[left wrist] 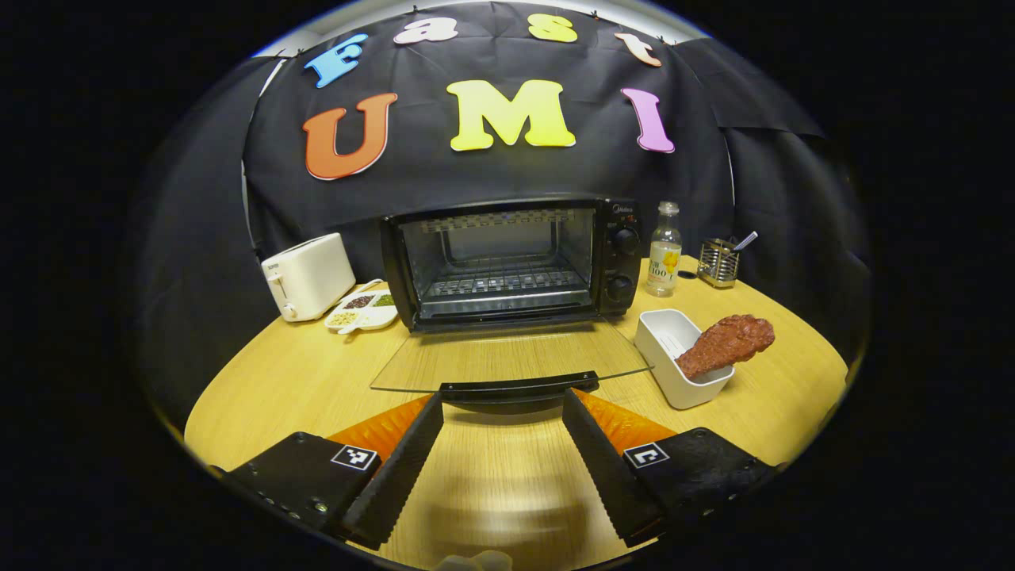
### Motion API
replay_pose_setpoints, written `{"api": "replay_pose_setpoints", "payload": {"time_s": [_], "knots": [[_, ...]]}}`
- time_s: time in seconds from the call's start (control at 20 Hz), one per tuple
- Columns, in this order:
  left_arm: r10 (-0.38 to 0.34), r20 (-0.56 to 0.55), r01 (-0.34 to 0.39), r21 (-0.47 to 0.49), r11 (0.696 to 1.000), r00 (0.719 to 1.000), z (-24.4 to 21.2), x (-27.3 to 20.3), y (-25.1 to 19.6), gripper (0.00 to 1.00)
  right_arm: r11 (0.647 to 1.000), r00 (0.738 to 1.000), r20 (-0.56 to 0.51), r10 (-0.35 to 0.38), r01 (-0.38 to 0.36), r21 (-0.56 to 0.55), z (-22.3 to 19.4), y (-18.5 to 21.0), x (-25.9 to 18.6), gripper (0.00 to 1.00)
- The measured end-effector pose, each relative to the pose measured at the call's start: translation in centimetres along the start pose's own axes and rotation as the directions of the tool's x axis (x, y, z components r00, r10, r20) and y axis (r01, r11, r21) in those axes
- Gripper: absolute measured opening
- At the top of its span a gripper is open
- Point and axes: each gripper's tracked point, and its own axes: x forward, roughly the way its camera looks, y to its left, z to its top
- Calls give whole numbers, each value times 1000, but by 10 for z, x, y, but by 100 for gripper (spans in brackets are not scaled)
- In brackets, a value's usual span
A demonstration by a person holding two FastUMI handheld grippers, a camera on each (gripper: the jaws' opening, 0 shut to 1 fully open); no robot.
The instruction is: Open the electric oven with the left hand, put the food in, and close the electric oven.
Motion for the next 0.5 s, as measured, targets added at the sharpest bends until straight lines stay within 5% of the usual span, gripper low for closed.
{"api": "replay_pose_setpoints", "payload": {"time_s": [0.2,0.35,0.5], "knots": [[37,40,-37,-3,999,999,19,-52,10,97,991,982,-135,133,-127,52,-37,7,74,92],[85,68,-83,-38,996,994,36,-89,18,97,960,936,-247,253,-212,181,-69,21,119,88],[153,78,-150,-46,988,985,48,-123,24,97,930,885,-337,320,-226,288,-97,23,161,72]]}}
